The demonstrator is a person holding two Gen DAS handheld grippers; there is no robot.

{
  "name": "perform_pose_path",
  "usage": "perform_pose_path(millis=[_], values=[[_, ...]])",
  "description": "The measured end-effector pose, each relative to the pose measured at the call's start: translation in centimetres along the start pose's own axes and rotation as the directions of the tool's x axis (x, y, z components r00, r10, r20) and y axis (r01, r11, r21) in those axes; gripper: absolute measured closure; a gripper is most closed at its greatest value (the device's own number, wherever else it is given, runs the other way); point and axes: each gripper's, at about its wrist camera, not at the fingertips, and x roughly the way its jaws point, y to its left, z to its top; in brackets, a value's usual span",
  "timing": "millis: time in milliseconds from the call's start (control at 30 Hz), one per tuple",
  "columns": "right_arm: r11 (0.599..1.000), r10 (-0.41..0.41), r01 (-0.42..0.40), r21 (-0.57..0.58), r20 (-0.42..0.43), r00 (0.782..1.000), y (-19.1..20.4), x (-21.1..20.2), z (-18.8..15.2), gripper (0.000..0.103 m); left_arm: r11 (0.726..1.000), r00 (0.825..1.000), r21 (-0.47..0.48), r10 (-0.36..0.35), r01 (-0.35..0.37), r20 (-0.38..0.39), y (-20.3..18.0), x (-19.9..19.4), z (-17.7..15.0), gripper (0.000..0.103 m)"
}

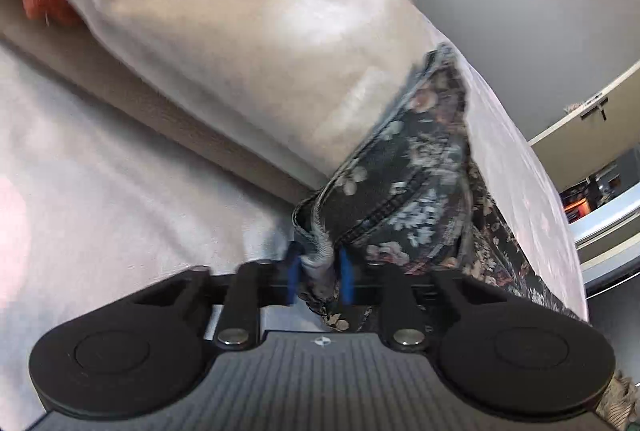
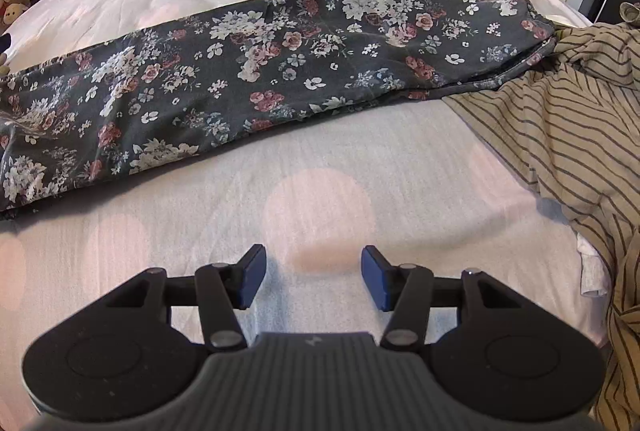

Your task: Fold clothes

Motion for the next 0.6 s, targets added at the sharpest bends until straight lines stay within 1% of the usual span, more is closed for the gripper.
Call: perform_pose_path(millis=[67, 167, 300, 433, 600], values=[[1.0, 0.003, -0.003, 0.01, 0.006, 1.0, -0.2, -0.2, 0.0, 0.047, 1.0, 1.0, 0.027, 0.013, -0.014, 0.027, -1.1, -1.7, -0.1, 0.092], [1.0, 0.009, -0.009, 0.014, 0.018, 1.0, -0.3, -0.5, -0.1, 0.047, 0.999, 0.997, 0.045, -0.002, -0.001, 0.074, -2.7, -4.6, 0.0, 0.092], [1.0, 0.016, -0.016, 0.015, 0.034, 0.999, -0.2, -1.1, -0.2, 0.047, 0.996, 0.994, 0.087, -0.001, -0.009, 0.109, -5.6, -8.2, 0.0, 0.093], [0.999, 0.026, -0.028, 0.034, 0.048, 0.998, -0.6, -1.5, -0.2, 0.047, 0.995, 0.989, 0.102, -0.025, 0.01, 0.147, -8.5, -11.6, -0.3, 0.094], [0.997, 0.048, -0.052, 0.054, 0.073, 0.996, -1.2, -2.2, -0.3, 0.047, 0.991, 0.984, 0.13, -0.01, -0.013, 0.176, -8.7, -16.7, -1.3, 0.096]])
